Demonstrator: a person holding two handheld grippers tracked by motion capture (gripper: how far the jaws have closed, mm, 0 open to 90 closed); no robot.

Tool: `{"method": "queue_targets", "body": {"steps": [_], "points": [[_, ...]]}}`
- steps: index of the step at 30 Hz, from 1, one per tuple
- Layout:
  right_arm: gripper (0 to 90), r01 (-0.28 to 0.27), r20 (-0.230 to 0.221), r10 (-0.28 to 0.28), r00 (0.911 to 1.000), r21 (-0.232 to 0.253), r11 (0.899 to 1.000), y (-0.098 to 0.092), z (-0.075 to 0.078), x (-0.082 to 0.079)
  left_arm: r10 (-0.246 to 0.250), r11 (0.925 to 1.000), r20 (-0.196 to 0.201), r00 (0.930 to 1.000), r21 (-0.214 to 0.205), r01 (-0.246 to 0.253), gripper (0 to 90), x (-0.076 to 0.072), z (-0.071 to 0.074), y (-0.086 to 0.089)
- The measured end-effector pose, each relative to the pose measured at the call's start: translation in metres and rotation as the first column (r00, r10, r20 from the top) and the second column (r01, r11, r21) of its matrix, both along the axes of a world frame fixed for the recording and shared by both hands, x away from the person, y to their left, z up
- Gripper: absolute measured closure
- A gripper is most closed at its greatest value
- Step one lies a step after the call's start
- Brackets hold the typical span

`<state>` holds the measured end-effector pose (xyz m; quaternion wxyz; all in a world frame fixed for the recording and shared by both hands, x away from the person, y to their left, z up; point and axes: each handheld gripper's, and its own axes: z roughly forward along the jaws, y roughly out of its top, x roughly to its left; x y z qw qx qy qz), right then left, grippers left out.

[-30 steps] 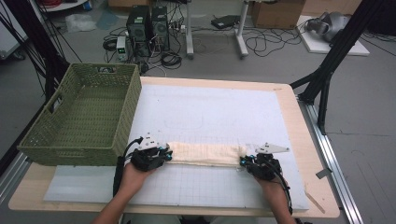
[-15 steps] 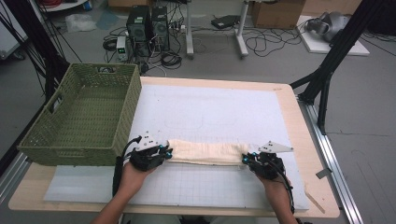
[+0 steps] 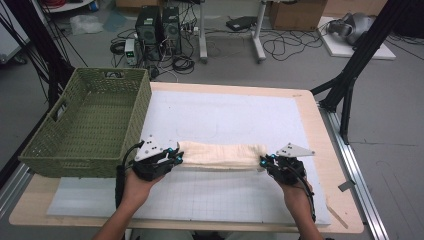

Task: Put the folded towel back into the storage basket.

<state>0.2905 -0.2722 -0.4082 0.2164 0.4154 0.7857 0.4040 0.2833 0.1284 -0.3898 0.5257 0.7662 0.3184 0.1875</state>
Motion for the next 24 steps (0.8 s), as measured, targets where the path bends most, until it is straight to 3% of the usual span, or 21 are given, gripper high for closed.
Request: {"method": "queue_targets", "body": {"steps": [11,24], "points": [[81.2,-0.012,0.054,0.013,0.9985,-0.026,1.000,0.024,0.032,0.038,0.017,0.9981,0.099,0.9950,-0.060,-0.011,79.9,-0.013,0.039,0.016],[81.2,-0.057,0.112,0.060,0.9919,-0.026,0.998,0.072,0.074,0.076,0.067,0.9962,0.179,0.9815,-0.068,-0.055,79.9,-0.029,0.069,0.049]]}}
